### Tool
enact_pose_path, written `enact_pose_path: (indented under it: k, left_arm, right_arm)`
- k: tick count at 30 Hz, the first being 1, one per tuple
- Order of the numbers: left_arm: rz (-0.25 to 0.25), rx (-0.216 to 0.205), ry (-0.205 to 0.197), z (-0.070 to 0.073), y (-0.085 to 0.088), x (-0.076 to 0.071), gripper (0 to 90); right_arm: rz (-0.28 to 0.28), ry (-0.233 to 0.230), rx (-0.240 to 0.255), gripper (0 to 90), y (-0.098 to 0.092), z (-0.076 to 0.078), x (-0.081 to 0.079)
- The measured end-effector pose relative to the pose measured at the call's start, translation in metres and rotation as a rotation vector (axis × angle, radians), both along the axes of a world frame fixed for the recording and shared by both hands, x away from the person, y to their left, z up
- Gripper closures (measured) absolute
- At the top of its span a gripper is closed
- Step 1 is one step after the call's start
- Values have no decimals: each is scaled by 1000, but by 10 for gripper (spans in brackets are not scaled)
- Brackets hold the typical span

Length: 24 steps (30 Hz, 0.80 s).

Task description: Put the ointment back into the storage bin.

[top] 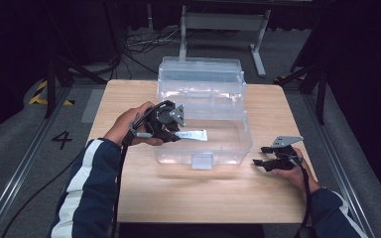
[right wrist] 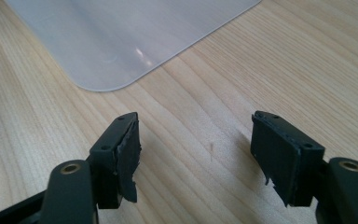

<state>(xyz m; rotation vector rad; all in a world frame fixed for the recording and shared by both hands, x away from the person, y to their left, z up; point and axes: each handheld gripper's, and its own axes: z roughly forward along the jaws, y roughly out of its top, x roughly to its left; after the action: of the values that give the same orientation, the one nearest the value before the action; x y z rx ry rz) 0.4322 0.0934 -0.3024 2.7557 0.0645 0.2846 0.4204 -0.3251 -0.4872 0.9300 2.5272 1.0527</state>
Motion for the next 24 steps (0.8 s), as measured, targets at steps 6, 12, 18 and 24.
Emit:
enact_pose_path:
  k: [6,12,18,24]
  left_arm:
    - [3,17,5,-5,2,16,711]
    - [0,30,7,-16,2,31,711]
    - [3,25,54,-32,4,46,711]
    - [-4,61,91,-46,2,54,710]
  right_arm:
    - [-2,2,0,334,0,0,-1]
    - [-1,3,-3,334,0,0,-1]
    - [-2,1,-3,334,0,0,-1]
    - [-2,2,-5,334,0,0,-1]
